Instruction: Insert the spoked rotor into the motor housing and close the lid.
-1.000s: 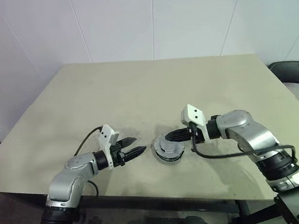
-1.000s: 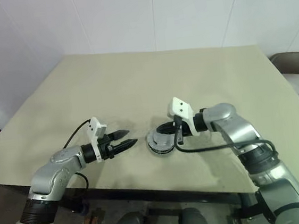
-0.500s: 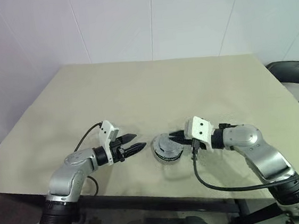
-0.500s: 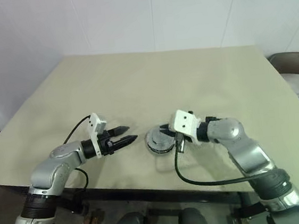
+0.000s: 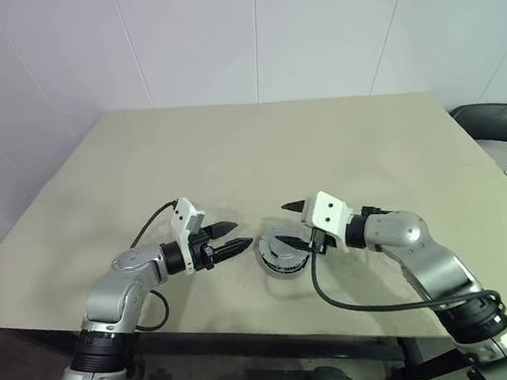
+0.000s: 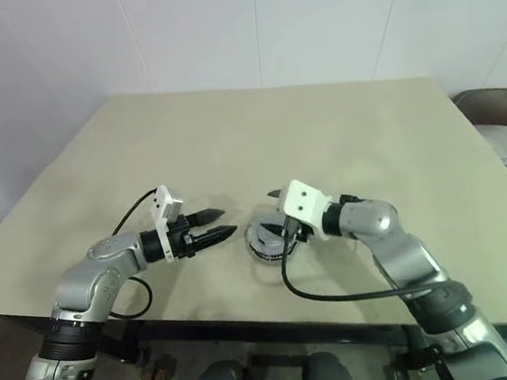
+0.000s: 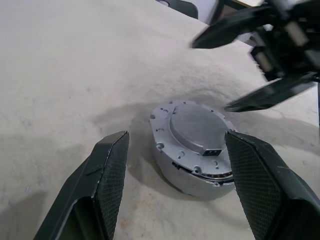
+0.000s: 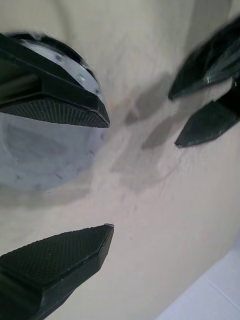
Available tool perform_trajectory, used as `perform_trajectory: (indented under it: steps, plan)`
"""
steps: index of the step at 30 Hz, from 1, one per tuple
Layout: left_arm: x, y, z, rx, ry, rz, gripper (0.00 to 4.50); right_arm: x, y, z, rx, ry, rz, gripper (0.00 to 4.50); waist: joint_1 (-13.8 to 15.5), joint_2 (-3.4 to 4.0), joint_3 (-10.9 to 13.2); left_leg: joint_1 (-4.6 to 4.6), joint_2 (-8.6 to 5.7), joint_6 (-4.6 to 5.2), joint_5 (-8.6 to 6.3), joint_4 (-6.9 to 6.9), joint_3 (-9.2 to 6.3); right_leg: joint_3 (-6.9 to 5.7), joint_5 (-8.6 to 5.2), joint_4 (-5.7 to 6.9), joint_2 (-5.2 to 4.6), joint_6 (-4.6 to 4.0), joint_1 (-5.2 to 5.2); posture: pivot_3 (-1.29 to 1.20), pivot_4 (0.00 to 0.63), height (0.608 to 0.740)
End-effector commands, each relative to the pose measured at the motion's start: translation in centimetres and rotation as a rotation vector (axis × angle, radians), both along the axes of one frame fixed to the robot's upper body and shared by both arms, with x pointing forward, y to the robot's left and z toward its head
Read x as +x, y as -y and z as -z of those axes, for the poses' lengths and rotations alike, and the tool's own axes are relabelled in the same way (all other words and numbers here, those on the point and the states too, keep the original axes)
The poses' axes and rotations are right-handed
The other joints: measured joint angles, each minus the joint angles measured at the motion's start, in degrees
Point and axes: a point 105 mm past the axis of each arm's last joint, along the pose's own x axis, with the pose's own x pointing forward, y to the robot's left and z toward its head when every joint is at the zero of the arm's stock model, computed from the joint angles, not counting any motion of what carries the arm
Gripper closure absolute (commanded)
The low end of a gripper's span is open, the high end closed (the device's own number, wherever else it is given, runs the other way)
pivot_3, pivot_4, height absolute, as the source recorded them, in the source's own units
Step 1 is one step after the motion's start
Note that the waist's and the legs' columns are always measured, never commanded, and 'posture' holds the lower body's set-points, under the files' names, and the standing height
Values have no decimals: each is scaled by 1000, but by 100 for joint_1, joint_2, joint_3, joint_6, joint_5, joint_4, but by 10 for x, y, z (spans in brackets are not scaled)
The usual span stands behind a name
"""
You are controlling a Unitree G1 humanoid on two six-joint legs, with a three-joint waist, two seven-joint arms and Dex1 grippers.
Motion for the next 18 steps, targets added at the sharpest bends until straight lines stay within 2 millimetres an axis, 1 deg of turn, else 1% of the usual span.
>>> perform_trajectory:
  steps: [1,6,8,10,12,14,18]
  plan:
    - [-3,-6,-15,-10,58,-19,1246,9,-9,-5,14,51,4,1281,0,0,0,-1,1,0,0,0,0,0,0,0,0,1,-1,0,0,740]
    - [-3,-21,-18,-11,67,-97,1246,9,-24,9,27,78,19,1281,0,0,0,-3,0,0,0,-1,0,1,0,0,-3,1,-4,0,0,740]
    - [-5,-20,-19,-19,63,-108,1246,2,-29,14,13,96,-10,1281,12,0,0,-3,0,-1,0,-1,-1,1,0,2,-4,1,-3,0,0,740]
    - [-8,-19,-15,-10,53,-100,1246,-6,-33,22,-5,97,-33,1281,12,0,0,-3,-3,-1,0,-1,-1,1,0,0,-8,1,-1,0,0,740]
    - [-9,-19,-15,-9,50,-95,1246,-7,-37,23,17,84,-18,1281,3,0,0,-3,-6,-1,0,-1,0,2,0,-1,-10,0,-1,0,0,740]
    - [-7,-18,-18,-16,52,-93,1246,-9,-38,21,28,84,-14,1281,2,0,0,-2,-6,-2,1,1,0,2,0,2,-10,0,-1,0,0,740]
    - [-5,-13,-16,-15,45,-79,1246,-6,-29,24,14,91,12,1281,2,0,0,4,-3,-5,3,1,-2,1,0,7,-4,0,3,0,0,740]
